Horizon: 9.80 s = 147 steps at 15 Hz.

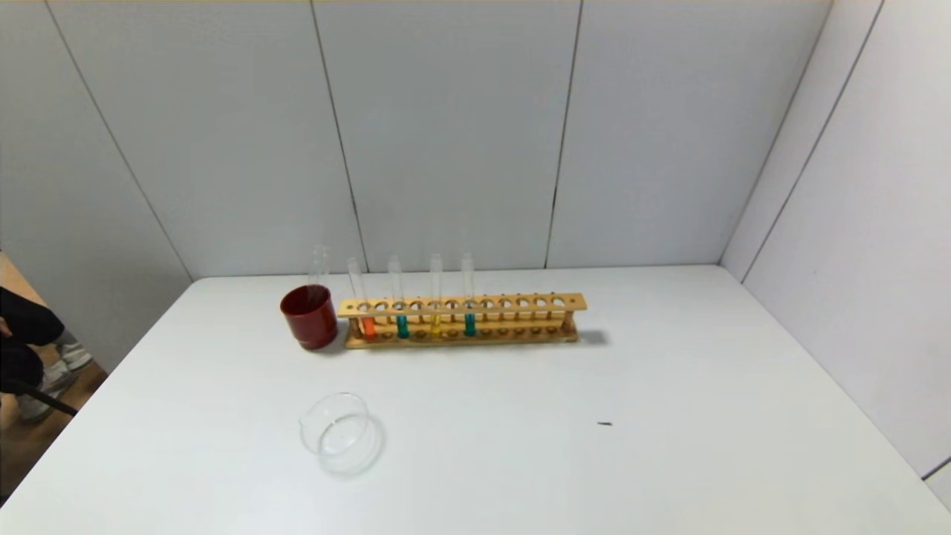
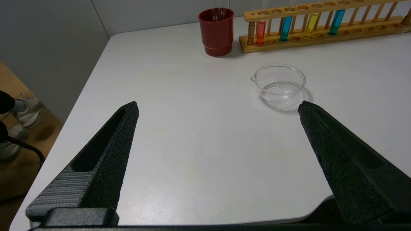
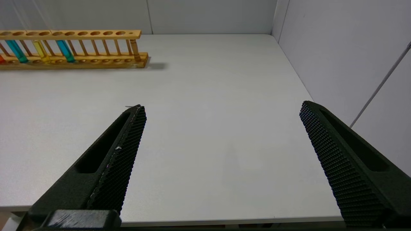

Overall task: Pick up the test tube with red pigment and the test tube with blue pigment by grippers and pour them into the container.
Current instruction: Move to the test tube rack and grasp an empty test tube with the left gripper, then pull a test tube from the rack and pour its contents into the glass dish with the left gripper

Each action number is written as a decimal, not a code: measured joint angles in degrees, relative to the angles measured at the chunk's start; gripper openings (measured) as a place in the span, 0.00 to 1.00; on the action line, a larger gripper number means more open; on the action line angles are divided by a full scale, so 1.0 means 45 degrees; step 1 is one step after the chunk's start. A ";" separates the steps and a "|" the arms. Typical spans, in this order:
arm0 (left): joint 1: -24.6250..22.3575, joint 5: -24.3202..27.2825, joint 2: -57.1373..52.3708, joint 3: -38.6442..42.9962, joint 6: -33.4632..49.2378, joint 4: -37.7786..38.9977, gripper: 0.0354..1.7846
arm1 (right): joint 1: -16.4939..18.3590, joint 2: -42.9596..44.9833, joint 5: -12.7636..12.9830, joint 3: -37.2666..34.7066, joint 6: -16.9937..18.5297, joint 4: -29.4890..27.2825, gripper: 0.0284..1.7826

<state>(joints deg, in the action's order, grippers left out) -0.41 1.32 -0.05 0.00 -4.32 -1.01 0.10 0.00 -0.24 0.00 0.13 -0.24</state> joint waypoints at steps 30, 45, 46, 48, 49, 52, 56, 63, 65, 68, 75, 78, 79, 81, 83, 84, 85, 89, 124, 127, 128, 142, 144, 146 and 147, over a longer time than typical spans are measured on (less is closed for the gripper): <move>0.0886 0.3351 1.8075 -1.0254 0.0837 0.5369 0.98 | 0.0000 0.0000 0.0000 0.0000 0.0005 -0.0005 0.98; 0.1690 0.3264 2.4647 -1.3862 0.0861 0.5675 0.98 | 0.0000 0.0000 0.0005 0.0000 0.0000 -0.0005 0.98; 0.1707 0.3259 2.4915 -1.4063 0.0861 0.5675 0.98 | 0.0000 0.0000 0.0000 0.0000 0.0005 -0.0005 0.98; 0.1739 0.3240 2.5381 -1.4474 0.0856 0.5651 0.98 | 0.0000 0.0000 0.0005 0.0000 0.0005 0.0000 0.98; 0.1769 0.3221 2.5627 -1.4724 0.0856 0.5621 0.98 | 0.0000 0.0000 0.0000 0.0000 0.0011 -0.0005 0.98; 0.1940 0.3105 2.6275 -1.5276 0.0837 0.5516 0.98 | 0.0000 0.0000 0.0000 0.0000 0.0005 -0.0005 0.98; 0.2143 0.3050 2.6803 -1.5669 0.0851 0.5540 0.83 | 0.0000 0.0000 0.0005 0.0000 0.0005 -0.0005 0.98; 0.2395 0.2622 2.7104 -1.5856 0.0813 0.5529 0.19 | 0.0000 0.0000 0.0005 0.0000 0.0005 -0.0005 0.98; 0.2414 0.2598 2.7104 -1.5918 0.0826 0.5540 0.17 | 0.0000 0.0000 0.0000 0.0000 0.0005 -0.0005 0.98; 0.2468 0.2522 2.6993 -1.5948 0.0826 0.5480 0.17 | 0.0000 0.0000 0.0005 0.0000 0.0011 0.0000 0.98; 0.2555 0.1856 2.5516 -1.7002 0.0734 0.4072 0.17 | 0.0000 0.0000 0.0000 0.0000 0.0005 -0.0005 0.98; 0.2511 0.1574 2.4365 -1.7303 0.0065 0.3286 0.17 | 0.0000 0.0000 0.0000 0.0000 0.0005 0.0000 0.98; 0.2511 0.1355 2.4015 -1.7332 -0.0179 0.3145 0.17 | 0.0000 0.0000 0.0000 0.0000 0.0000 0.0000 0.98; 0.2511 0.0791 2.3322 -1.7273 -0.0547 0.2969 0.17 | 0.0000 0.0000 0.0000 0.0000 0.0000 -0.0005 0.98; 0.2511 0.0526 2.2710 -1.6874 -0.0926 0.2956 0.17 | 0.0000 0.0000 0.0000 0.0000 0.0000 -0.0005 0.98; 0.2511 0.0477 2.2412 -1.6549 -0.1073 0.2950 0.17 | 0.0000 0.0000 0.0005 0.0000 0.0005 -0.0005 0.98; 0.2506 0.0466 2.2062 -1.6078 -0.1262 0.2956 0.17 | 0.0000 0.0000 0.0000 0.0000 0.0005 -0.0005 0.98; 0.2462 0.0534 2.0751 -1.3946 -0.2747 0.3096 0.17 | 0.0000 0.0000 0.0000 0.0000 0.0005 -0.0005 0.98; 0.0225 0.5440 2.0280 -0.3638 -1.8627 1.2762 0.17 | 0.0000 0.0000 0.0000 0.0000 0.0005 -0.0005 0.98; 0.0257 0.5434 2.0770 -0.3809 -1.9413 1.2816 0.17 | 0.0000 0.0000 0.0005 0.0000 0.0005 -0.0005 0.98; 0.0263 0.5440 2.0957 -0.3961 -1.9733 1.2819 0.17 | 0.0000 0.0000 0.0000 0.0000 0.0005 -0.0005 0.98; 0.0723 0.5255 2.3628 -0.5911 -2.3295 1.2830 0.17 | 0.0000 0.0000 0.0005 0.0000 0.0005 -0.0005 0.98; 0.0740 0.5255 2.3845 -0.5995 -2.3615 1.2811 0.17 | 0.0000 0.0000 0.0000 0.0000 0.0005 -0.0005 0.98; 0.0734 0.5255 2.4053 -0.6160 -2.4037 1.2816 0.17 | 0.0000 0.0000 0.0005 0.0000 0.0005 -0.0005 0.98; 0.0734 0.5255 2.4192 -0.6282 -2.4284 1.2816 0.17 | 0.0000 0.0000 0.0000 0.0000 0.0000 -0.0005 0.98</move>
<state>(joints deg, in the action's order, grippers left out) 2.89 24.97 108.81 -28.27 -113.59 56.66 0.10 0.00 -0.24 0.00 0.13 -0.27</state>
